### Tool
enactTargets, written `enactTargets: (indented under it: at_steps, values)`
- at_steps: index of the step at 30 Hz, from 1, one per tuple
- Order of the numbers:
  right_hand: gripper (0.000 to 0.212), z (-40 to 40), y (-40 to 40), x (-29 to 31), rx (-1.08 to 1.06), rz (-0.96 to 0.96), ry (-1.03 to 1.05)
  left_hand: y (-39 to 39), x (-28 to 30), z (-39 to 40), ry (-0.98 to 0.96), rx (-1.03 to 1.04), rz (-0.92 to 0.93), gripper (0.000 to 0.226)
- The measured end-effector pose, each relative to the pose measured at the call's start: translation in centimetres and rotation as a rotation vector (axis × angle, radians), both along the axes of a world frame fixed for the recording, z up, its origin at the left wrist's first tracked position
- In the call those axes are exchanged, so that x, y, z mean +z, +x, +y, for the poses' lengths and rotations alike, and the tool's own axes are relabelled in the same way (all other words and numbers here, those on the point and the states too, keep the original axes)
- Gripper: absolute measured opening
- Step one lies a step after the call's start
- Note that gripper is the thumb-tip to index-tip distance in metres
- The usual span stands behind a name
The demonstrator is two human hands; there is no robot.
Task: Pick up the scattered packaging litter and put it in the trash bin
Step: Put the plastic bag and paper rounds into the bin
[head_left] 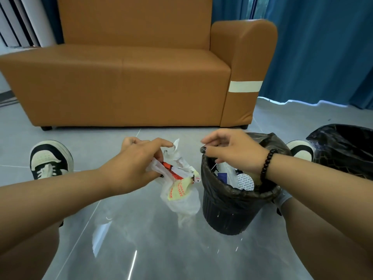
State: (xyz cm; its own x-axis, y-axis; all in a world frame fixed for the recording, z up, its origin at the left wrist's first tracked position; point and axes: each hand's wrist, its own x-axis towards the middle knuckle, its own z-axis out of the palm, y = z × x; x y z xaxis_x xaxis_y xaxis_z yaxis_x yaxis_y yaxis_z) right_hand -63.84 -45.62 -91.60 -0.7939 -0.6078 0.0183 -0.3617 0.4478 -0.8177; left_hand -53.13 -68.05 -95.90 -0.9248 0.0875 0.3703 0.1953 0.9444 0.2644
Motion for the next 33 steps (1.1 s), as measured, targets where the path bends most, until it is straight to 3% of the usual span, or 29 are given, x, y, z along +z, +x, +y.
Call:
enactTargets:
  at_steps: [7,16,18,22,24,26,31,33]
  values:
    - [0.045,-1.7,2.3,0.4,0.088,-0.371,-0.070,0.4,1.5,0.9,0.213,0.018,0.137,0.093]
    - [0.015,-2.2,1.5,2.1,-0.051,-0.456,-0.390,-1.3,3.3,1.7,0.248,0.004,0.287,0.089]
    - [0.015,-2.0,0.8,2.7,-0.143,-0.480,-0.487,-1.7,3.9,1.8,0.254,0.037,0.327,0.081]
    - [0.010,-0.8,-0.8,3.0,-0.253,-0.506,-0.603,-2.6,4.5,2.0,0.337,0.185,0.333,0.029]
    - [0.009,0.1,-1.4,3.1,-0.239,-0.509,-0.627,-3.4,4.6,2.4,0.383,0.240,0.328,0.018]
    - [0.008,0.9,-1.5,3.2,-0.195,-0.523,-0.614,-4.2,4.9,2.9,0.549,0.323,0.275,0.016]
    - [0.019,2.0,-1.6,2.7,-0.091,-0.488,-0.389,-6.2,6.2,4.8,1.218,0.399,0.101,0.019]
    - [0.023,2.3,-1.7,2.6,-0.055,-0.522,-0.333,-6.9,6.8,5.6,1.332,0.381,0.043,0.018]
